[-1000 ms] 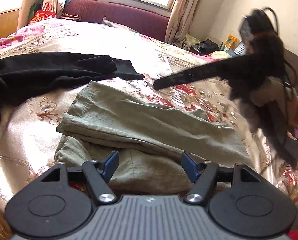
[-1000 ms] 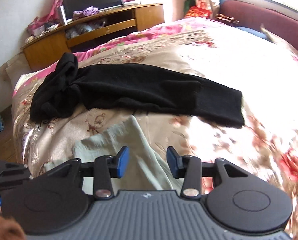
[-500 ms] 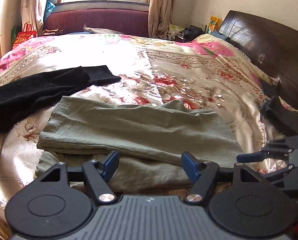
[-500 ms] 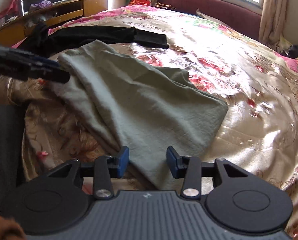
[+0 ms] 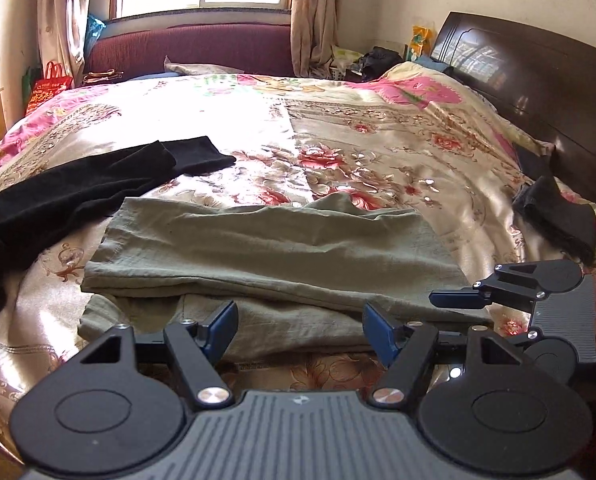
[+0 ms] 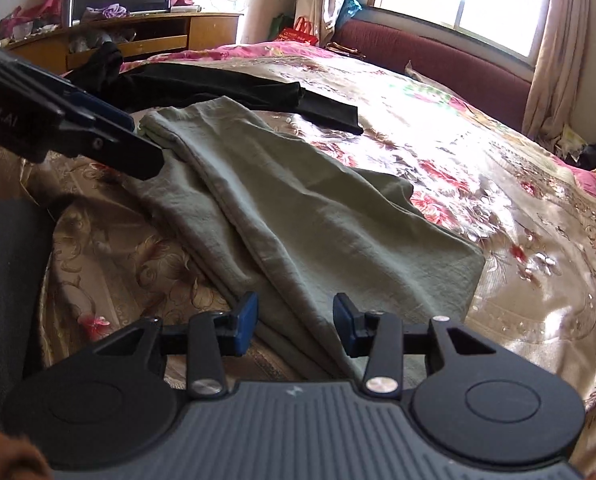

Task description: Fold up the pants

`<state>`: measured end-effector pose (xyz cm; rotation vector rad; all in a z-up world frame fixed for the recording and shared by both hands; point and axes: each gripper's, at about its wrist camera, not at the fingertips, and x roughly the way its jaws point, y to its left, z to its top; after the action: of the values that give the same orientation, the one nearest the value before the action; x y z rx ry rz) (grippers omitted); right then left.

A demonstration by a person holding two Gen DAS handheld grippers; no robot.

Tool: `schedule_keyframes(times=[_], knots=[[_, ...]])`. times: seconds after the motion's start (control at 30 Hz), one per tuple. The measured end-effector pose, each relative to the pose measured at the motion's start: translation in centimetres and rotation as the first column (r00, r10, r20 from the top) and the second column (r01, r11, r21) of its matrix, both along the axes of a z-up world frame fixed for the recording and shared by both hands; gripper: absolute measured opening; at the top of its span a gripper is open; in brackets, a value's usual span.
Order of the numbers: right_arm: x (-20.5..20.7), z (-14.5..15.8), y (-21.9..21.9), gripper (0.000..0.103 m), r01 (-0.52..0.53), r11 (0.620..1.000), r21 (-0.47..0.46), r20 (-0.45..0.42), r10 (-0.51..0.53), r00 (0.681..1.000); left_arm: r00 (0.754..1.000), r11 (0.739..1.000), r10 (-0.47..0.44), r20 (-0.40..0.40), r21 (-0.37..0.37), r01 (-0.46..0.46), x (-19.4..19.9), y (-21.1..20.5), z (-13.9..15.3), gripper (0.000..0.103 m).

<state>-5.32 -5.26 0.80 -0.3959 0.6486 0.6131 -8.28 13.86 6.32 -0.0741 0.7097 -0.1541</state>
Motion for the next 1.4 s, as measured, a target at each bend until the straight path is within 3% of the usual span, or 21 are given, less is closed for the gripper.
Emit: schedule_keyframes(times=[0.07,0.17,0.3,0.43,0.53,0.67,0.87,1.07,1.17,1.4], knots=[[0.6,0.1,-0.3,0.043,0.041,0.999,0.002,-0.015,-0.041,0.999,1.000,1.000,0.006,-0.012,-0.006,-0.006,0.1,0.2,-0.2,0.082],[1.2,0.9,-1.1,0.043,0.080,0.993,0.084,-0.064,-0.074,0.995,1.000,1.000,0.008,-0.004,-0.010,-0.008,0.1,0.3,-0.2,0.082],[0.6,0.6,0.5,0.043,0.005,1.000,0.023,-0.009,-0.005,1.000,1.000,1.000,0.009,-0.002,-0.005,-0.009,0.0,0.3,-0.2,0.082],[-0.1,0.9,1.1,0.047,-0.045,0.995,0.085,-0.021,0.047,0.999,1.000,1.000,0.008,-0.006,0.001,-0.008,-0.4,0.3,-0.2,0.082],[-0.3,0.5,2.0,0.048,-0.043,0.998,0.046,0.010,0.043,0.999,1.000,1.000,0.005,-0.021,0.015,-0.004,-0.5,0.1,-0.5,0.082],[1.0,0.7,1.4,0.048,0.017,0.991,0.134,-0.054,-0.010,0.999,1.000,0.999,0.000,-0.012,0.034,0.001,-0.9,0.0,-0.4,0.082],[1.1,2.1,0.3,0.048,0.042,0.971,0.235,-0.030,-0.036,0.999,1.000,1.000,0.001,-0.014,0.031,-0.001,-1.0,0.2,-0.4,0.082],[1.8,0.0,2.3,0.048,0.047,0.991,0.122,-0.025,-0.045,0.999,1.000,1.000,0.000,-0.013,0.021,0.001,-0.8,0.2,-0.5,0.082],[1.9,-1.2,3.2,0.047,0.053,0.997,0.052,0.019,-0.054,0.998,1.000,1.000,0.002,-0.014,0.025,-0.001,-0.9,0.3,-0.5,0.082],[2.0,-1.7,1.1,0.046,0.143,0.988,-0.059,0.067,-0.139,0.988,1.000,1.000,0.010,-0.023,0.007,-0.010,-0.5,0.8,-1.0,0.082]])
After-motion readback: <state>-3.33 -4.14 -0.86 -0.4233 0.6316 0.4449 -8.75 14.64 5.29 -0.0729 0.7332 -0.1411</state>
